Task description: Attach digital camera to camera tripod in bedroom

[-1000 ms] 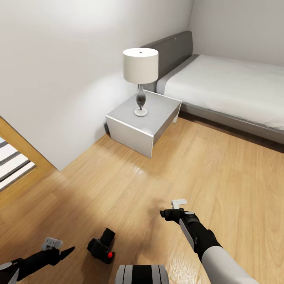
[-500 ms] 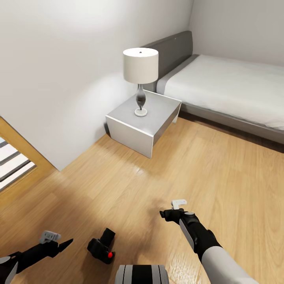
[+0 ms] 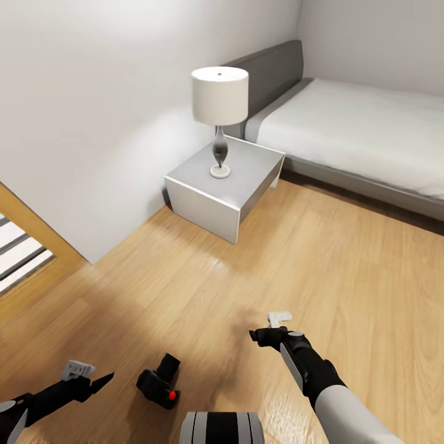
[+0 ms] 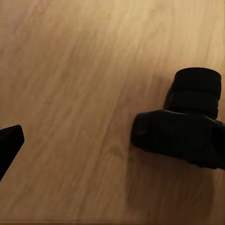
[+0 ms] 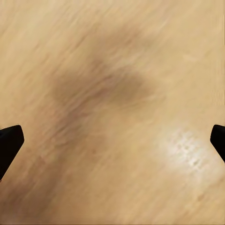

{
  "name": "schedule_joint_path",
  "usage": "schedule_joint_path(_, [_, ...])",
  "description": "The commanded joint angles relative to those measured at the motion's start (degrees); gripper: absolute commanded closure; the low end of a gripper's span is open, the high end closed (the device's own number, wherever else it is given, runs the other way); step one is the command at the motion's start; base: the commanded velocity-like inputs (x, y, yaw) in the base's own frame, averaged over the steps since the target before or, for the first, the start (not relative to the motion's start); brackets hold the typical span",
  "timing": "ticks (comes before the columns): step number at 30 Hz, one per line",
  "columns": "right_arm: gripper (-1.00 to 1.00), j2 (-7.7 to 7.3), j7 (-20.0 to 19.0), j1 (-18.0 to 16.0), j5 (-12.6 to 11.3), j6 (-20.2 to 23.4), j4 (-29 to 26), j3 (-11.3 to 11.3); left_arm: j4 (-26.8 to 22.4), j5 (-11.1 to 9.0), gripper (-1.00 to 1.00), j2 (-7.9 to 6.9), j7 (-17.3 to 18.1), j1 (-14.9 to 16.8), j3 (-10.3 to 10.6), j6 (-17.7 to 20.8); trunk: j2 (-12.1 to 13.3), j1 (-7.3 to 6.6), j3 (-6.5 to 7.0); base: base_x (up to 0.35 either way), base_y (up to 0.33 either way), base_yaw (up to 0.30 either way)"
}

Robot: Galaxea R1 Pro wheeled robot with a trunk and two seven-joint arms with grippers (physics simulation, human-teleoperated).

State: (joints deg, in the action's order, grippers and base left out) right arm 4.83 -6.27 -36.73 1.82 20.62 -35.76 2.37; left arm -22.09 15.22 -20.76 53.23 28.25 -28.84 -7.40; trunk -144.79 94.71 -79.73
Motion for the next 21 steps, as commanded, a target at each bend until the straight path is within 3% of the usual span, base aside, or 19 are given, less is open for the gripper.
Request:
schedule_joint_path(1, [-1.00, 0.00, -0.16, -0.01, 0.20, 0.32, -0.10, 0.01, 0.03, 0.60, -1.00, 0.03, 0.21, 0.05, -0.43, -0.51, -0.03, 0.01, -0.27, 0.000, 0.000, 0.000])
schedule_joint_path(6, [-1.00, 0.00, -0.17, -0.01, 0.20, 0.30, -0.10, 0.01, 0.03, 0.60, -1.00, -0.02, 0.26, 0.05, -0.43, -0.51, -0.10, 0.14, -1.37, 0.000, 0.000, 0.000])
schedule_joint_path(14, [-1.00, 0.00, -0.20, -0.01, 0.20, 0.30, -0.05, 0.01, 0.03, 0.60, -1.00, -0.06, 0.23, 0.05, -0.43, -0.51, -0.10, 0.14, -1.37, 0.000, 0.000, 0.000])
schedule_joint_path(21, [-1.00, 0.00, -0.22, -0.01, 0.20, 0.30, -0.02, 0.01, 0.03, 0.60, -1.00, -0.06, 0.23, 0.05, -0.43, -0.55, -0.19, 0.32, -2.92, 0.000, 0.000, 0.000])
